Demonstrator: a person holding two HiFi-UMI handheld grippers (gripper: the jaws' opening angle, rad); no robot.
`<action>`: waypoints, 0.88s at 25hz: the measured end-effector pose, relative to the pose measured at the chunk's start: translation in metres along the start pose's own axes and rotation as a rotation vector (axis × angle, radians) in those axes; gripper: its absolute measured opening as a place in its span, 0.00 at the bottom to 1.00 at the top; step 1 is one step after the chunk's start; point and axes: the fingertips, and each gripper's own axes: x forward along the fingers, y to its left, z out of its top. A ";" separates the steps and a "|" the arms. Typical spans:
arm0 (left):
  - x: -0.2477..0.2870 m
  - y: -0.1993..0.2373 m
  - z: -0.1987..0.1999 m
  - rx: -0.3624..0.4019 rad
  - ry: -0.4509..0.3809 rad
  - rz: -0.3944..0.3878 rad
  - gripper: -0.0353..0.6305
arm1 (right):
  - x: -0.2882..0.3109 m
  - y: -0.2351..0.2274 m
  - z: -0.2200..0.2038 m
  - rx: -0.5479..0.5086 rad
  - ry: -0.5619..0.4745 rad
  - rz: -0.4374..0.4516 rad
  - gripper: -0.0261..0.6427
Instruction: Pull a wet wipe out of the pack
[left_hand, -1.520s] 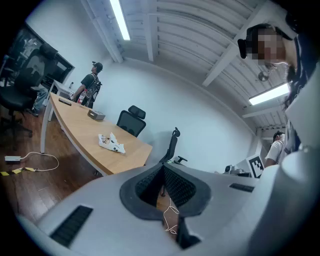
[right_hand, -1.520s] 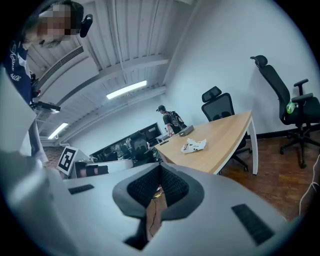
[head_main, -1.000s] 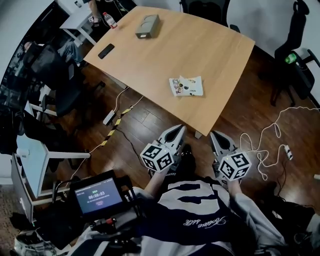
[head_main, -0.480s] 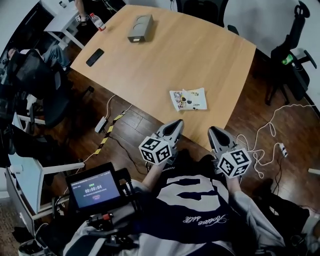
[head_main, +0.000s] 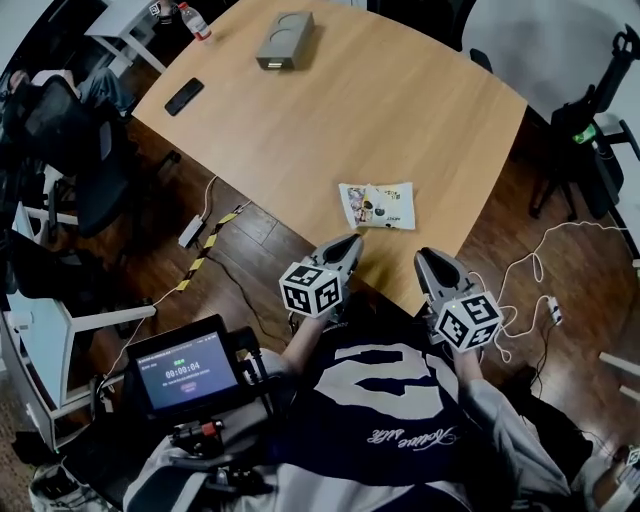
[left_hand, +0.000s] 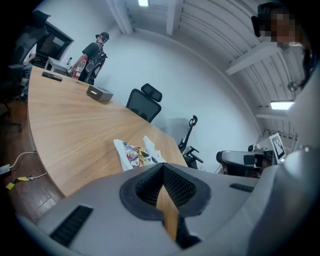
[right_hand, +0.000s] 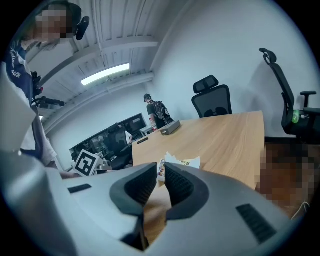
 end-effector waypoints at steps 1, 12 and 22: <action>0.007 0.006 0.000 -0.001 0.005 0.019 0.06 | 0.005 -0.006 0.000 -0.005 0.016 0.013 0.09; 0.058 0.039 0.008 0.088 0.077 0.215 0.06 | 0.054 -0.034 0.011 -0.074 0.159 0.188 0.13; 0.075 0.055 -0.004 0.098 0.182 0.330 0.06 | 0.108 -0.041 0.000 -0.241 0.312 0.335 0.18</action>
